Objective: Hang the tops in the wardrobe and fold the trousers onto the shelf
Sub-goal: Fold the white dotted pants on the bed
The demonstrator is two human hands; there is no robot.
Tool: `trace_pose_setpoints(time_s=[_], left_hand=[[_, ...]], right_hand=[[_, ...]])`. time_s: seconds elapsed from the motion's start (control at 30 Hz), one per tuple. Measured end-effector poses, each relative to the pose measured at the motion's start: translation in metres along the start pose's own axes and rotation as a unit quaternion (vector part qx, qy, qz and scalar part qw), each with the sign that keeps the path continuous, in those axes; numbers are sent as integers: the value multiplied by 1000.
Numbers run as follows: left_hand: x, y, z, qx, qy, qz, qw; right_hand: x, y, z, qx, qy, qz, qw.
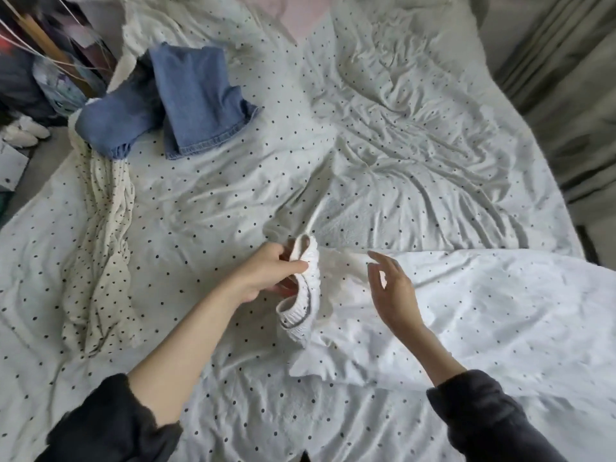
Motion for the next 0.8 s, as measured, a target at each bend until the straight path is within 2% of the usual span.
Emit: trace_pose_setpoints(time_s=[0.07, 0.13, 0.2, 0.27, 0.33, 0.4, 0.47, 0.5, 0.53, 0.63, 0.7, 0.8], left_hand=[[-32, 49, -6, 20, 30, -17, 999], [-48, 104, -19, 24, 54, -55, 997], [-49, 153, -31, 48, 55, -103, 992], [-31, 186, -44, 114, 42, -175, 977], [-14, 192, -53, 103, 56, -170, 978], [0, 163, -56, -36, 84, -93, 991], [23, 117, -50, -206, 76, -37, 975], [36, 99, -46, -242, 42, -35, 969], [52, 86, -44, -239, -9, -29, 970], [77, 93, -35, -64, -131, 103, 984], [73, 102, -31, -24, -122, 138, 983], [57, 103, -29, -60, -72, 124, 988]], right_hand=[[-25, -34, 1, -14, 122, -118, 985], [-48, -61, 6, -24, 196, -203, 959], [-68, -79, 14, -26, 239, -228, 944], [-87, -83, 22, -21, 251, -187, 949], [-99, -84, 30, -44, 208, -82, 974], [-91, -77, 36, -85, 101, 21, 991], [-77, -56, 41, -87, -7, 88, 992], [-74, -44, 43, -71, -37, 123, 989], [-74, -31, 42, -46, -48, 154, 986], [-88, -4, 40, 33, -5, 193, 981], [-94, 0, 37, 64, 2, 189, 980], [-99, -3, 29, 123, 4, 103, 987]])
Point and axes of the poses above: each hand's wrist, its own z-axis away from the middle knuckle, its own y-axis out of the palm, x = y × z, the point moved 5 cm from there along -z, towards the middle knuckle, and after that the axes turned 5 degrees about -z, right-handed, at the moved point
